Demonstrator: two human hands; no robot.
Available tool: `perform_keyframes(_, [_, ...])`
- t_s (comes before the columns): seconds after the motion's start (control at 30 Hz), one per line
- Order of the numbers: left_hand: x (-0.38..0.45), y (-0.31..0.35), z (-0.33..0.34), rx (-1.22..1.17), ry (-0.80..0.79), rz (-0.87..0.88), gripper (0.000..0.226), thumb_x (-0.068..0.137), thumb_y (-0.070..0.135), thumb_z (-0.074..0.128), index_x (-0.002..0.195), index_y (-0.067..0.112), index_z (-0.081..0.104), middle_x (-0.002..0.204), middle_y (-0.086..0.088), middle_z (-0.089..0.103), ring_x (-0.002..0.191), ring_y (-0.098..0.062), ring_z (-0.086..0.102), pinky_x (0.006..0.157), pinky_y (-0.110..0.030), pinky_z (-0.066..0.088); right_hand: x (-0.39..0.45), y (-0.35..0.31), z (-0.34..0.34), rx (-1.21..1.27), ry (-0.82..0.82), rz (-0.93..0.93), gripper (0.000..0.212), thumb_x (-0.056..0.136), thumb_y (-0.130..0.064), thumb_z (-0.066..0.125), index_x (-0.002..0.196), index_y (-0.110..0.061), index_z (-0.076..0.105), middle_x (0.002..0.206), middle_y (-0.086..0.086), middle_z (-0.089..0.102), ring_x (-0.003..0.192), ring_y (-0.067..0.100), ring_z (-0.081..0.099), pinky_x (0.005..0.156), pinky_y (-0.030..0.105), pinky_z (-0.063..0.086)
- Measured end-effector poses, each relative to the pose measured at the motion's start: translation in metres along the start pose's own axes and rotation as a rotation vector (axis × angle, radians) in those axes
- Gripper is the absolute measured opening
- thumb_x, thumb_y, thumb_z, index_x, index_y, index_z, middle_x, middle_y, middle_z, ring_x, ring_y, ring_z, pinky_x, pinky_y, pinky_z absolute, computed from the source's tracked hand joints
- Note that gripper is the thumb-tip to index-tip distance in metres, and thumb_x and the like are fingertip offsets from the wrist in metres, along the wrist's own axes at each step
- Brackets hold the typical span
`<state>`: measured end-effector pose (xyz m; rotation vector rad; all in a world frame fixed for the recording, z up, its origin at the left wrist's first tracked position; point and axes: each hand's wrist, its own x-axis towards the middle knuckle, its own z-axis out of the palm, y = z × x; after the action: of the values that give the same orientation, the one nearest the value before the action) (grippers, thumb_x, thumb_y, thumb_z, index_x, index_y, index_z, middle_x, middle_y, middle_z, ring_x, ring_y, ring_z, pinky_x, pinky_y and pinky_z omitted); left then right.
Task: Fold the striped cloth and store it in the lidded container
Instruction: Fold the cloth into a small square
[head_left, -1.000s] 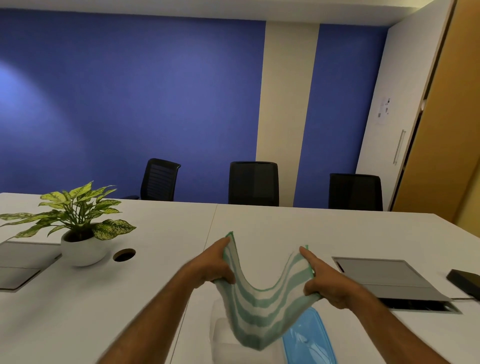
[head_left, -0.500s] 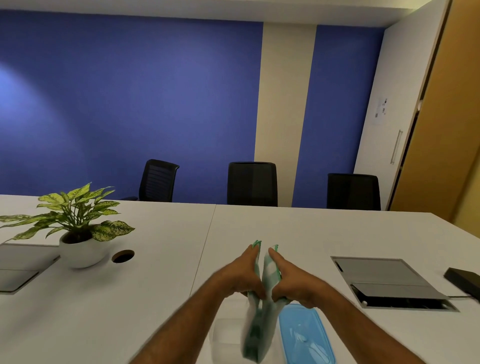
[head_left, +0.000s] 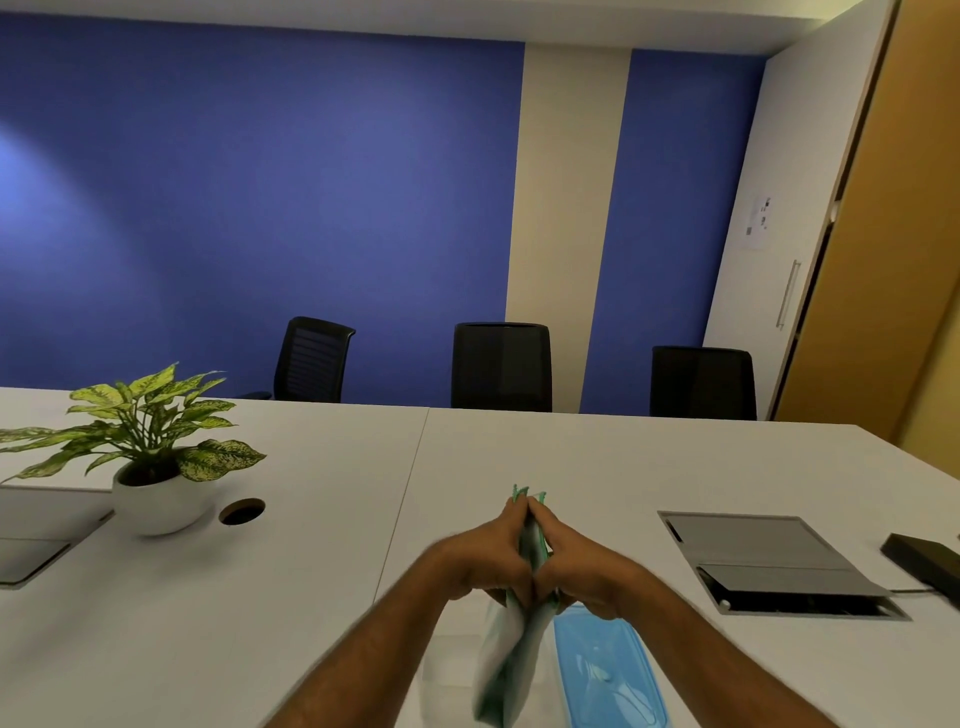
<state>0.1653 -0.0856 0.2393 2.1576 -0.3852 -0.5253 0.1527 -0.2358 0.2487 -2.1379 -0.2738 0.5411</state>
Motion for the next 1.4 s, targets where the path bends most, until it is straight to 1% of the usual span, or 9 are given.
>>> perform_keyframes(0.17, [-0.002,-0.001,0.002,-0.143,-0.037,0.105,0.111,0.086,-0.001,0.065,0.154,0.038,-0.014,0.164,-0.003,0.013,0.129,-0.035,0.052,0.094,-0.042,0.057,-0.003,0.002,0.000,0.208,-0.038,-0.068,0.099,0.073,0.001,0.056,0.150,-0.038,0.006,0.138,0.003,0.044,0.113,0.030,0.057,0.067,0.032,0.060])
perform_keyframes(0.37, [-0.004,0.007,0.015,-0.258,0.057,0.114,0.087,0.098,0.020,0.052,0.154,0.042,-0.012,0.166,0.005,0.003,0.146,-0.036,0.029,0.102,-0.041,0.050,0.001,0.001,0.011,0.215,0.165,-0.036,0.099,0.071,-0.041,0.065,0.151,-0.036,0.008,0.151,-0.001,0.034,0.125,0.029,0.050,0.081,0.038,0.061])
perform_keyframes(0.63, [-0.003,0.000,0.014,-0.295,0.068,0.154,0.095,0.084,0.041,0.058,0.153,0.044,-0.006,0.167,0.008,0.001,0.149,-0.034,0.023,0.108,-0.044,0.047,0.006,0.005,0.015,0.306,0.224,-0.010,0.084,0.088,-0.029,0.066,0.149,-0.042,0.010,0.152,0.003,0.036,0.121,0.030,0.052,0.083,0.043,0.061])
perform_keyframes(0.8, [-0.007,-0.011,0.016,-0.222,0.135,0.258,0.116,0.072,0.042,0.080,0.152,0.048,-0.003,0.165,0.010,0.011,0.147,-0.028,0.030,0.110,-0.041,0.045,0.009,0.009,0.012,0.352,0.279,0.009,0.070,0.098,-0.009,0.046,0.149,-0.043,0.013,0.160,0.005,0.023,0.128,0.038,0.048,0.085,0.045,0.060])
perform_keyframes(0.93, [-0.009,-0.017,0.029,0.175,0.282,0.241,0.130,0.061,0.050,0.089,0.149,0.052,-0.006,0.161,0.016,0.017,0.139,-0.016,0.039,0.108,-0.036,0.047,0.007,0.004,0.003,0.514,0.319,0.079,0.067,0.099,0.000,0.034,0.150,-0.040,0.017,0.147,0.013,0.039,0.099,0.034,0.064,0.072,0.040,0.061])
perform_keyframes(1.13, [-0.002,-0.024,0.040,0.240,0.561,0.148,0.098,0.082,0.030,0.078,0.154,0.039,0.011,0.134,0.007,0.055,0.112,-0.015,0.061,0.100,-0.033,0.052,0.006,0.002,-0.007,0.744,0.331,0.108,0.080,0.087,0.016,0.036,0.149,-0.034,0.026,0.155,0.010,0.023,0.106,0.042,0.057,0.073,0.047,0.061])
perform_keyframes(1.23, [0.000,-0.024,0.036,0.152,0.621,0.136,0.094,0.082,0.024,0.078,0.153,0.036,0.017,0.115,0.004,0.067,0.095,-0.014,0.066,0.096,-0.034,0.057,-0.001,0.006,-0.013,0.736,0.274,0.101,0.064,0.091,-0.001,0.050,0.146,-0.029,0.032,0.148,0.013,0.034,0.096,0.040,0.067,0.073,0.047,0.061])
perform_keyframes(1.3, [0.001,-0.022,0.032,0.087,0.649,0.115,0.096,0.080,0.019,0.079,0.153,0.034,0.019,0.113,0.001,0.068,0.092,-0.015,0.067,0.092,-0.030,0.058,-0.005,0.011,-0.014,0.604,0.239,0.128,0.047,0.090,-0.037,0.061,0.134,-0.027,0.045,0.132,0.010,0.049,0.095,0.036,0.069,0.074,0.047,0.062])
perform_keyframes(1.4, [0.002,-0.021,0.025,0.009,0.658,0.077,0.095,0.080,0.022,0.081,0.152,0.035,0.021,0.119,0.000,0.065,0.088,-0.013,0.064,0.085,-0.024,0.056,-0.008,0.017,-0.014,0.178,0.369,0.098,0.069,0.063,-0.085,0.052,0.109,-0.033,0.058,0.117,0.000,0.056,0.098,0.022,0.062,0.071,0.038,0.059])
